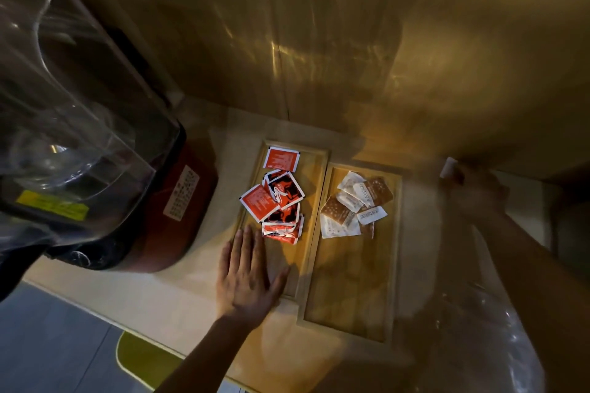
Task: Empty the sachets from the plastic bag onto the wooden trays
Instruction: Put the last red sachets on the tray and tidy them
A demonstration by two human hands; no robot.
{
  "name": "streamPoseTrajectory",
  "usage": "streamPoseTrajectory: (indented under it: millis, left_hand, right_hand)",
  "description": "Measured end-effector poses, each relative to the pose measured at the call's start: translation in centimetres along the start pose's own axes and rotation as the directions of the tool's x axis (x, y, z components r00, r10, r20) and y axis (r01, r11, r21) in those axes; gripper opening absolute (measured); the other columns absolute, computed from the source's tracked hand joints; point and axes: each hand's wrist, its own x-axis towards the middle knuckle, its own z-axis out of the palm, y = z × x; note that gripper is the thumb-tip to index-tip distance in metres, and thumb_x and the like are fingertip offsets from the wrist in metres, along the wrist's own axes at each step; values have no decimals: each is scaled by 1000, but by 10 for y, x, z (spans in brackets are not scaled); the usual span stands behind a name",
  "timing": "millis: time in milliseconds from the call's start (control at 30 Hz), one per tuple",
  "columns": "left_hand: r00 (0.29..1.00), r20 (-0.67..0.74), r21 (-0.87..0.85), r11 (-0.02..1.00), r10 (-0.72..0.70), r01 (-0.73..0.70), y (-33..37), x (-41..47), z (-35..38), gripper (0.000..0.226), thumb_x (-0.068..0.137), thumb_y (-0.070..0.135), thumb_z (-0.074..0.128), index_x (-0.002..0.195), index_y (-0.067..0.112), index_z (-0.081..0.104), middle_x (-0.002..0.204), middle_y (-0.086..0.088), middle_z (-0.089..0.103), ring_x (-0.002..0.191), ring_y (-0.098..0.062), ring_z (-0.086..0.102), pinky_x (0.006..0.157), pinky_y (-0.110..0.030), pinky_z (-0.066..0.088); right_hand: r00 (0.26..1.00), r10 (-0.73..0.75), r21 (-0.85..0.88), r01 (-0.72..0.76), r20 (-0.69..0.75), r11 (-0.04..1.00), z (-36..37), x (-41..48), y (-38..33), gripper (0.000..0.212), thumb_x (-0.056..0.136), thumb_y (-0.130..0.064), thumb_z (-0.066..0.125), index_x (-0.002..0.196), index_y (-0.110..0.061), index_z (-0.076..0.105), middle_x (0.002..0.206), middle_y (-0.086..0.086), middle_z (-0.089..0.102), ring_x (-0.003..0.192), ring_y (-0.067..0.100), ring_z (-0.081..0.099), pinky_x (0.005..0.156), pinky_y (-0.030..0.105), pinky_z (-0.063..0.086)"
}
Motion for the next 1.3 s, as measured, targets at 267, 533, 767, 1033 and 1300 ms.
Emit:
streamPoseTrajectory:
  millis: [267, 533, 767, 1033, 1300]
  left_hand:
    - [1000, -23, -17, 1000, -8, 7, 7, 0, -7, 85, 79, 72, 5, 143, 15, -3, 151, -4, -1, 143, -22, -4, 118, -38, 0]
    - [1000, 5, -40, 999, -7, 7, 6, -1, -8, 86, 77, 73, 1, 143, 18, -11, 153, -3, -8, 144, -21, -10, 118, -37, -6]
    - [1000, 18, -33, 999, -7, 8, 4, -1, -4, 84, 76, 75, -3, 137, 22, -25, 152, -1, -18, 141, -19, -21, 116, -35, -13]
    - [999, 32, -9, 1000, 5, -5, 0, 1, 0, 86, 77, 75, -3, 139, 20, -25, 153, -3, -20, 141, -19, -24, 117, -37, -14]
    - [999, 39, -29, 1000, 11, -10, 0, 1, -3, 86, 81, 73, 7, 142, 19, -17, 157, -5, -9, 145, -20, -14, 120, -39, -7]
  right_hand:
    - [989, -71, 32, 67, 133, 997, -5, 2, 13, 24, 75, -15, 67, 99, -13, 68, 124, 16, 55, 120, 39, 43, 104, 51, 31]
    - [970, -14, 363, -78, 244, 929, 9, -12, 11, 20, 79, -3, 67, 95, 8, 61, 90, 22, 67, 82, 27, 62, 67, 27, 41]
    - [922, -46, 693, -255, 385, 674, 11, -84, -41, 2, 78, -1, 68, 78, 0, 66, 61, 7, 70, 53, 16, 68, 48, 16, 51]
    - [880, -183, 633, -157, 438, 758, 61, -151, -55, 14, 79, -11, 68, 82, -23, 62, 83, -5, 71, 60, -1, 66, 44, 9, 46]
    - [959, -145, 345, 53, 245, 937, 65, -166, -57, 42, 81, -28, 61, 121, -20, 51, 112, 1, 63, 98, 21, 63, 77, 36, 53]
